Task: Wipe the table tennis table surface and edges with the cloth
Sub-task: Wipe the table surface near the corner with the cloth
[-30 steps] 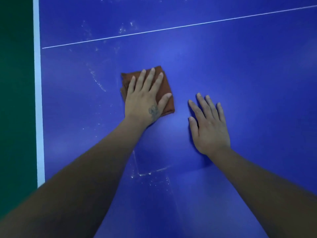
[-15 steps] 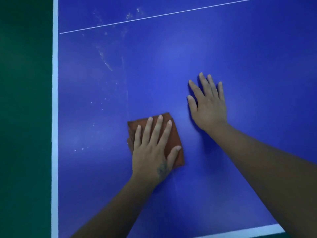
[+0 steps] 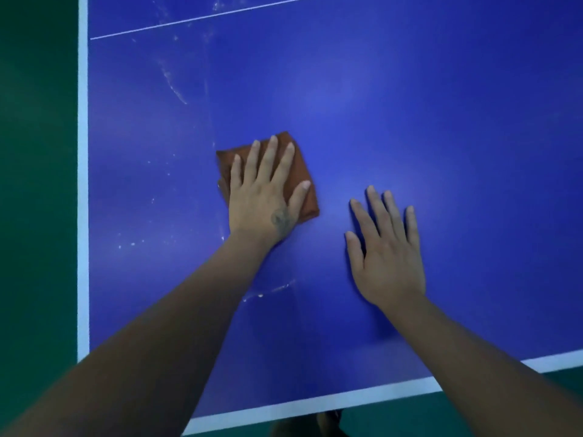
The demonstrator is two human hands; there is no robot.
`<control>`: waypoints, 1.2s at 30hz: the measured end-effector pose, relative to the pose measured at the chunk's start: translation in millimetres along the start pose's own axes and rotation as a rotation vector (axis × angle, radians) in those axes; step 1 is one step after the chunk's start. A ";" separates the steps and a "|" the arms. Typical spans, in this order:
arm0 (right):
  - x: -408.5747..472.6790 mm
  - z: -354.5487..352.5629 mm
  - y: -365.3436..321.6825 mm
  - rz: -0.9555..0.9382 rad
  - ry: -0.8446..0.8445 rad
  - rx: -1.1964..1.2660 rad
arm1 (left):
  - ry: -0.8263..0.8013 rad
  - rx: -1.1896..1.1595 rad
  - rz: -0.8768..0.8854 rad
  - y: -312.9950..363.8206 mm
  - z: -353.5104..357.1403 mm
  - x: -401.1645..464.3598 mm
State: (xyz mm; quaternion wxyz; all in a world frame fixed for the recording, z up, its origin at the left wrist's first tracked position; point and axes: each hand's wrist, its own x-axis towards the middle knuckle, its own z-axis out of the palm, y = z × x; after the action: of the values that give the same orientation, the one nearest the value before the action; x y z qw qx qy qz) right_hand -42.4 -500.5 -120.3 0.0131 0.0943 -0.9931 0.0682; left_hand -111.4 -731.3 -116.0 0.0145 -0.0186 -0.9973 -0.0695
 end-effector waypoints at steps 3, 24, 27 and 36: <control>-1.5 -1.1 -1.0 0.013 -0.011 -0.002 | 0.024 -0.007 0.034 11.7 0.4 -60.4; -3.0 -6.8 -3.7 0.031 -0.046 0.011 | -0.005 0.003 0.019 -8.5 0.7 -56.6; -3.3 -7.9 -4.7 0.035 -0.054 0.004 | 0.012 0.018 0.012 7.7 3.8 -108.1; -3.8 -12.3 -5.6 0.042 -0.082 0.001 | -0.058 -0.026 0.036 59.1 1.6 -252.6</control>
State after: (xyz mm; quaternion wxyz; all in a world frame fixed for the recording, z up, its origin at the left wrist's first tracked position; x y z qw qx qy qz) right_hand -37.5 -503.5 -107.5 -0.0292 0.0763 -0.9945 0.0651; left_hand 143.2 -681.4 -117.4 -0.0134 -0.0389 -0.9958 -0.0813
